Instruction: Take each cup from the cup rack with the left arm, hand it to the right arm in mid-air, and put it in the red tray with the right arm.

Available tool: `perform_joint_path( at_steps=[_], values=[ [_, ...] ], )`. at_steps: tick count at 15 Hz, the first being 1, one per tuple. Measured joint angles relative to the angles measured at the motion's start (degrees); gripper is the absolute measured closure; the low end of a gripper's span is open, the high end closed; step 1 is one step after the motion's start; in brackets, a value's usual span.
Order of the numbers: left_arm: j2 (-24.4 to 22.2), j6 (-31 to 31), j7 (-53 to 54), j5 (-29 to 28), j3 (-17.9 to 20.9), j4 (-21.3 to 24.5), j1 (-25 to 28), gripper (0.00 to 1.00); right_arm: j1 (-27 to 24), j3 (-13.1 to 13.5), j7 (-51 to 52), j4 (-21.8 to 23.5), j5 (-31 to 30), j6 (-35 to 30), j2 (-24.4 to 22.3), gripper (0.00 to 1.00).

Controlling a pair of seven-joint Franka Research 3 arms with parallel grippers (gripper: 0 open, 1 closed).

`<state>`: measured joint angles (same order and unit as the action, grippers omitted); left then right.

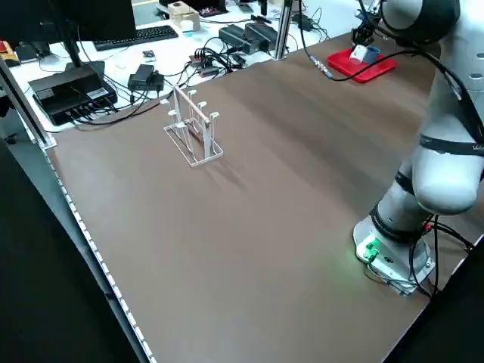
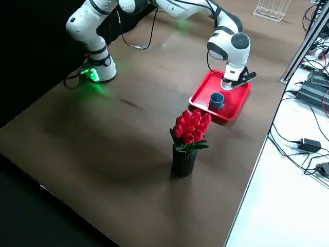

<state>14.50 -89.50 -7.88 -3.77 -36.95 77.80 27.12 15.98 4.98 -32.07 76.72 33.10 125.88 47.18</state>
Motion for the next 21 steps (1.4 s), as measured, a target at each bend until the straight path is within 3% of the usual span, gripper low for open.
perform_joint_path(
  at_steps=[1,2,4,5,11,14,16,18,21],
  values=[
    [-1.33,0.32,0.24,0.02,4.99,0.0,-3.9,0.0,0.07,0.41,-0.02,-0.04,-1.27,0.0,0.0,0.89],
    [-3.86,1.83,0.32,0.2,14.79,0.13,-13.43,0.0,1.0,1.52,-1.33,-0.12,-6.99,0.27,0.0,0.89],
    [-5.93,2.01,0.21,1.28,21.04,1.23,-20.19,0.0,2.02,2.06,-3.14,-0.05,-10.7,1.93,0.08,0.89],
    [-6.94,1.55,0.21,1.8,22.39,2.36,-21.56,0.0,2.42,2.19,-3.41,-0.01,-11.47,2.42,0.21,0.89],
    [-9.35,-0.44,0.46,2.56,23.26,6.56,-21.71,0.0,3.23,2.5,-3.44,0.01,-13.7,3.04,1.02,0.88],
    [-9.34,-0.51,0.92,2.56,23.26,7.0,-21.73,0.0,3.27,2.52,-3.45,-0.03,-13.72,3.08,1.02,0.65],
    [-9.26,-0.6,1.05,2.56,23.26,7.25,-21.76,0.0,3.36,2.52,-3.45,-0.06,-13.73,3.09,1.02,0.61],
    [-9.02,-0.78,1.11,2.56,23.26,7.51,-21.86,0.0,3.46,2.52,-3.44,-0.16,-13.78,3.09,1.02,0.46],
    [-8.83,-1.21,1.11,2.57,23.25,7.73,-21.88,0.0,3.56,2.52,-3.45,-0.58,-13.79,3.09,1.01,0.39]
  ],
)
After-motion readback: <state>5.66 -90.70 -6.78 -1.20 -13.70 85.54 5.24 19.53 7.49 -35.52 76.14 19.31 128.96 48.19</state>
